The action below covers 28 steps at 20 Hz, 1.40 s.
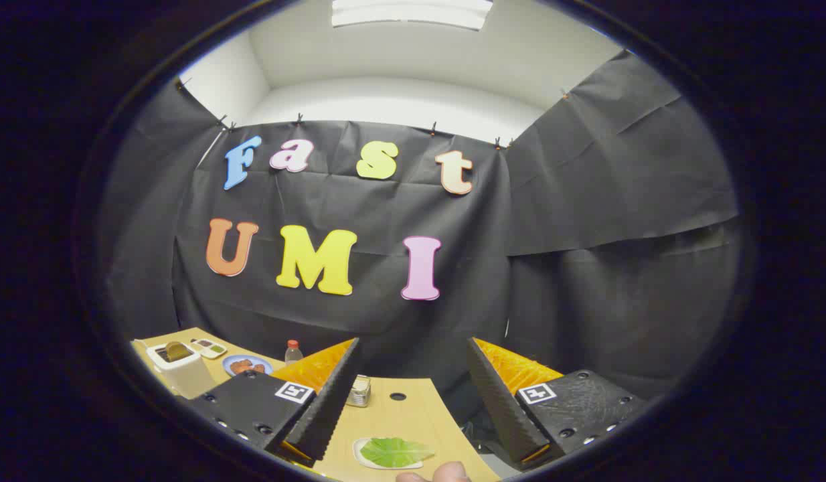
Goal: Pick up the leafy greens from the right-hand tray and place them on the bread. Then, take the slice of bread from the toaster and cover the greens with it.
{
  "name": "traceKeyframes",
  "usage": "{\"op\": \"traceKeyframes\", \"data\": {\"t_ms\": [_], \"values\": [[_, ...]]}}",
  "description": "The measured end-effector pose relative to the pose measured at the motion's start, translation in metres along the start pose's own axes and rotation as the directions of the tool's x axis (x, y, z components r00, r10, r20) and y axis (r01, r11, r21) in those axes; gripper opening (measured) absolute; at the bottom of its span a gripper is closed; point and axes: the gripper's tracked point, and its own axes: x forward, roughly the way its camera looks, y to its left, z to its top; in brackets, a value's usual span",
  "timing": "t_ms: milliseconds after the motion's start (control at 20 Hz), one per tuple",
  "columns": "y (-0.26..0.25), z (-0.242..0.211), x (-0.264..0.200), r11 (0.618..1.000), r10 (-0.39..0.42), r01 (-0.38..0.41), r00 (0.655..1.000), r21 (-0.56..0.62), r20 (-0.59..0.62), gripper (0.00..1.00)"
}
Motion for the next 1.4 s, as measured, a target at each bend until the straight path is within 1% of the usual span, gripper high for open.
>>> {"op": "traceKeyframes", "data": {"t_ms": [200,600,750,900,1250,1400], "values": [[0.009,-0.001,0.001,0.999,0.042,-0.042,0.999,0.014,0.0,0.95],[0.013,-0.015,0.009,0.997,0.073,-0.071,0.996,0.039,-0.048,0.95],[0.008,-0.012,0.012,0.997,0.074,-0.072,0.996,0.042,-0.042,0.95],[0.01,-0.013,0.014,0.995,0.093,-0.091,0.995,0.052,-0.037,0.95],[0.007,-0.034,0.025,0.991,0.126,-0.122,0.989,0.045,-0.081,0.95],[0.002,-0.05,0.031,0.989,0.142,-0.137,0.985,0.048,-0.1,0.95]]}}
